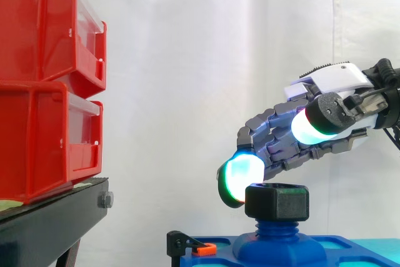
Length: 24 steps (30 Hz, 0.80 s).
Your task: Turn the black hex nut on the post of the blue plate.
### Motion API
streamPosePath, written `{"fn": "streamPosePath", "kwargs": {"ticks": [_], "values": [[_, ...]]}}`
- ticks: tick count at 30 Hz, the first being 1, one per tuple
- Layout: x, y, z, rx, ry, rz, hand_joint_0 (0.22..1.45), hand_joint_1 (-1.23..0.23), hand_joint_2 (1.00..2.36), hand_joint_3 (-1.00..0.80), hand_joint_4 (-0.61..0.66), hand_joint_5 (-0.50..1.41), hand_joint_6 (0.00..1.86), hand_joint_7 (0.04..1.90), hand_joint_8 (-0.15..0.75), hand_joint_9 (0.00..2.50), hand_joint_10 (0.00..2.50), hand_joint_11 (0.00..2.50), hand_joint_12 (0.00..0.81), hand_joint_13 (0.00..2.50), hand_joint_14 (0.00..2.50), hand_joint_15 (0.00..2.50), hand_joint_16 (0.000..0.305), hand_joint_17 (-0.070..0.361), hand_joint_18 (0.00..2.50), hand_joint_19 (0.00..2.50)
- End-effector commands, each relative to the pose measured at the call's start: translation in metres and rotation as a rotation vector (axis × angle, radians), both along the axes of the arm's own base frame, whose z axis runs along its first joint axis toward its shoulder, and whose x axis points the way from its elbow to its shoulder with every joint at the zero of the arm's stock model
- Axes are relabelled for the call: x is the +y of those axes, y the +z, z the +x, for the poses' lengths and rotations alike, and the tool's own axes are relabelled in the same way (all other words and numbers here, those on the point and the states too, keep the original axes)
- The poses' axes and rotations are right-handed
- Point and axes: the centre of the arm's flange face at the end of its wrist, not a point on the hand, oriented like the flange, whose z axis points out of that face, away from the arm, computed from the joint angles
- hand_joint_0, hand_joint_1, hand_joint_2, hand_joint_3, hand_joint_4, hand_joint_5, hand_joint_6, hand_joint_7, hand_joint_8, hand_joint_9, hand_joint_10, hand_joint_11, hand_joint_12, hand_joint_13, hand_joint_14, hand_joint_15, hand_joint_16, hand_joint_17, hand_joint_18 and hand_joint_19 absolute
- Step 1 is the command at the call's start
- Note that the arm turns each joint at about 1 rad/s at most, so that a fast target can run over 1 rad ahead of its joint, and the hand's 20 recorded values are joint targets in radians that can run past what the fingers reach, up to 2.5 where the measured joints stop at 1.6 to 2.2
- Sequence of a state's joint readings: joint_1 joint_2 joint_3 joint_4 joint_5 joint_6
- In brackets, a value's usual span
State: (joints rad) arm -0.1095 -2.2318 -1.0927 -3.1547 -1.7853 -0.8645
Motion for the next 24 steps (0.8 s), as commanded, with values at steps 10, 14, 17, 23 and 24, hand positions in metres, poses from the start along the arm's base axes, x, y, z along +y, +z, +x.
{"fn": "streamPosePath", "kwargs": {"ticks": [10, 14, 17, 23, 24], "values": [[-0.002, 0.031, 0.002, -0.054, 0.002, -0.003, 0.44, -0.46, 1.00, -0.50, 0.16, -0.25, 0.50, 0.88, 0.237, 0.10, 0.00, 0.15, 0.337, 0.00, 0.00, 0.00, 0.045, 0.102, 0.00, 0.00], [-0.001, 0.032, 0.004, -0.060, 0.000, -0.004, 0.43, -0.46, 1.00, -0.50, 0.16, -0.25, 0.50, 0.88, 0.238, 0.10, 0.00, 0.16, 0.337, 0.00, 0.00, 0.00, 0.045, 0.102, 0.00, 0.00], [0.003, 0.033, 0.006, -0.063, 0.007, -0.004, 0.44, -0.47, 1.00, -0.50, 0.16, -0.25, 0.50, 0.88, 0.236, 0.10, 0.00, 0.15, 0.337, 0.00, 0.00, 0.00, 0.045, 0.101, 0.00, 0.00], [0.008, 0.027, 0.009, -0.083, 0.003, -0.006, 0.39, -0.70, 1.00, -0.50, 0.15, -0.26, 0.50, 0.89, 0.242, 0.04, 0.00, 0.12, 0.360, 0.00, 0.00, 0.00, 0.050, 0.111, 0.00, 0.00], [0.008, 0.021, 0.009, -0.084, 0.001, -0.004, 0.39, -0.73, 1.00, -0.50, 0.15, -0.26, 0.50, 0.89, 0.240, 0.03, 0.00, 0.12, 0.360, 0.00, 0.00, 0.00, 0.049, 0.111, 0.00, 0.00]]}}
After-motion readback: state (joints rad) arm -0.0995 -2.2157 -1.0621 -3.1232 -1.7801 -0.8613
